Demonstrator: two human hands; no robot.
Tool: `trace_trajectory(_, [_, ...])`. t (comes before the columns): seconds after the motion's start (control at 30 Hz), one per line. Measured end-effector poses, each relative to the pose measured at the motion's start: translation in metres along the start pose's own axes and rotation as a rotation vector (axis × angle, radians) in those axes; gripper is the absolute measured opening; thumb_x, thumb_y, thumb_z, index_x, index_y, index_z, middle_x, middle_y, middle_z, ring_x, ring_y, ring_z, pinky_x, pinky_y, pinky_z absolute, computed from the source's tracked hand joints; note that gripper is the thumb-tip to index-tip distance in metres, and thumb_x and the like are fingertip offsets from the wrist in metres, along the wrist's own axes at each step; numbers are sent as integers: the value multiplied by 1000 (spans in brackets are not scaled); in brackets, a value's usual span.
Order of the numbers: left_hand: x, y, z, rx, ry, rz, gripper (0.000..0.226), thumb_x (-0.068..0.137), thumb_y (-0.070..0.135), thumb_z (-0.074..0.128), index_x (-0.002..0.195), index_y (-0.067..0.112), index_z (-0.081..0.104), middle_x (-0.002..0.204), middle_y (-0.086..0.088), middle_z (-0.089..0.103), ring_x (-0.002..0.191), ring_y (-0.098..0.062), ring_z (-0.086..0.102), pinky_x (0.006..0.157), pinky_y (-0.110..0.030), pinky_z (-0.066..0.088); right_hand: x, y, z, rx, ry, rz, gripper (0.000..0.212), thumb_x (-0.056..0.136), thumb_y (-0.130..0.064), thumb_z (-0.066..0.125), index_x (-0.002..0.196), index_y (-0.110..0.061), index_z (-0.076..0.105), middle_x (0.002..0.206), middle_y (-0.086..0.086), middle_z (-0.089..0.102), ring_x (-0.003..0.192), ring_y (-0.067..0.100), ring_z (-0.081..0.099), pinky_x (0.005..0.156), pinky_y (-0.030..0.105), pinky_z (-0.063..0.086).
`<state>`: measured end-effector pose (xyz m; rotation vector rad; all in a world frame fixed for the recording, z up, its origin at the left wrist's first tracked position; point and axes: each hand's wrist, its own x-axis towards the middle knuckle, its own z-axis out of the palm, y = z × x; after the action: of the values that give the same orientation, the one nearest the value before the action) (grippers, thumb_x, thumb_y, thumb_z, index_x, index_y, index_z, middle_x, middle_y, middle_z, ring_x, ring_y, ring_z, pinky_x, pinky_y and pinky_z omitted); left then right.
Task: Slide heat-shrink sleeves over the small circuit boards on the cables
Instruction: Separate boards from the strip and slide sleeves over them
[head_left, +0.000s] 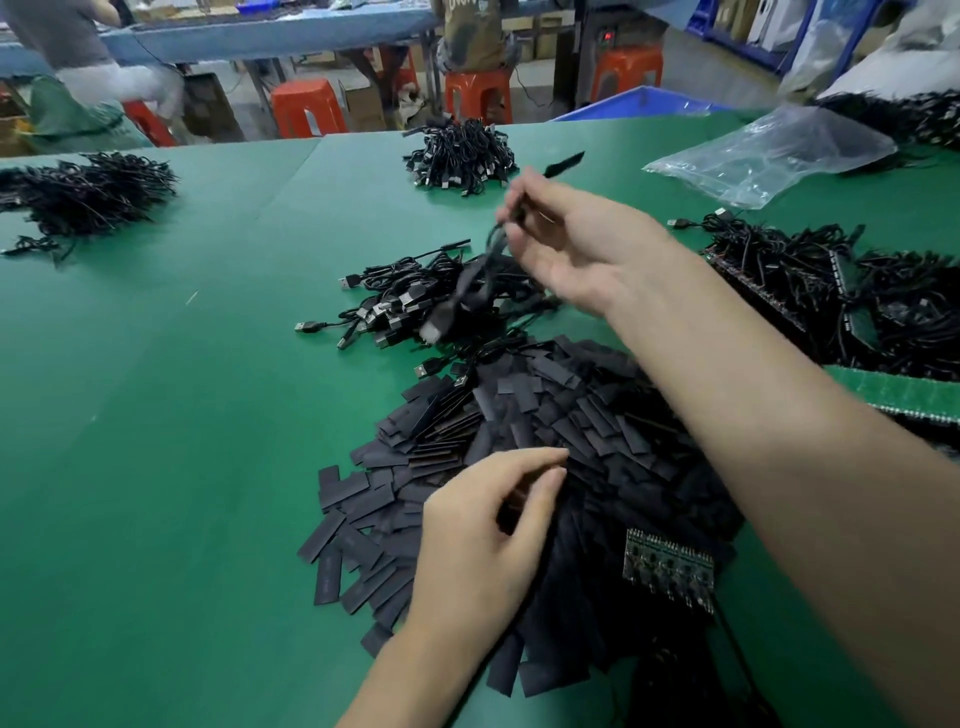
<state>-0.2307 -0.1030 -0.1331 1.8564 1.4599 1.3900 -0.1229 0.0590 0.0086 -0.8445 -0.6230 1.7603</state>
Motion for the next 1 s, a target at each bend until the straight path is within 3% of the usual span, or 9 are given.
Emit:
trace_trajectory(0.13, [0,-2,2,67,-32,79,16,96,27,68,109,28,77,106,22,73,102,8,66,88,-22,55,55,4,34,165,113,47,20,98,6,61,78,6,60,73,14,57,53,19,56,58,29,62])
trace_trajectory(0.27, [-1,-6,3,61,-33,128,16,97,24,68,110,24,77,107,19,74,103,6,66,88,-17,53,85,19,35,51,158,134,19,104,5,49,86,7,55,109,19,60,103,30,65,101,39,53])
trace_trajectory(0.33, [0,-7,3,51,-27,148,15,97,21,69,110,22,77,107,18,74,102,5,67,86,-17,53,90,23,30,-124,175,161,16,104,4,49,115,13,57,136,24,55,129,33,56,91,40,59])
trace_trajectory(0.4, [0,-6,3,42,-31,154,15,98,20,69,111,22,76,106,17,74,101,4,67,85,-16,52,93,24,22,-239,183,149,30,103,3,50,132,12,49,142,27,49,132,36,54,65,37,62])
trace_trajectory(0.47, [0,-6,3,36,-39,142,15,98,20,68,110,22,76,106,18,74,101,5,67,86,-16,52,90,21,18,-339,173,126,34,102,1,53,135,9,48,140,27,50,130,37,54,61,37,62])
trace_trajectory(0.57, [-1,-4,2,43,-45,103,15,96,22,69,109,25,77,104,20,74,99,7,67,85,-15,52,73,13,11,-542,191,-3,34,99,-3,59,131,5,54,131,22,59,120,30,62,80,34,64])
trace_trajectory(0.7, [0,-2,0,55,-55,68,16,96,24,69,109,29,76,104,23,73,99,5,68,85,-19,54,15,7,-13,-842,65,-257,15,98,-5,60,107,-10,72,111,10,75,104,19,72,76,24,60])
trace_trajectory(0.83, [2,-1,-3,135,-175,108,18,97,38,64,109,32,76,101,21,67,99,-2,62,87,-28,51,-57,17,-63,-1231,-65,-312,12,97,-22,67,101,-22,77,93,-6,78,81,3,69,78,24,53])
trace_trajectory(1.0, [3,1,-6,316,-296,210,31,91,58,64,113,38,74,96,15,52,94,-11,53,80,-39,48,-132,39,-121,-1613,-125,-279,6,85,-34,78,89,-33,73,85,-14,69,85,-2,62,73,11,47])
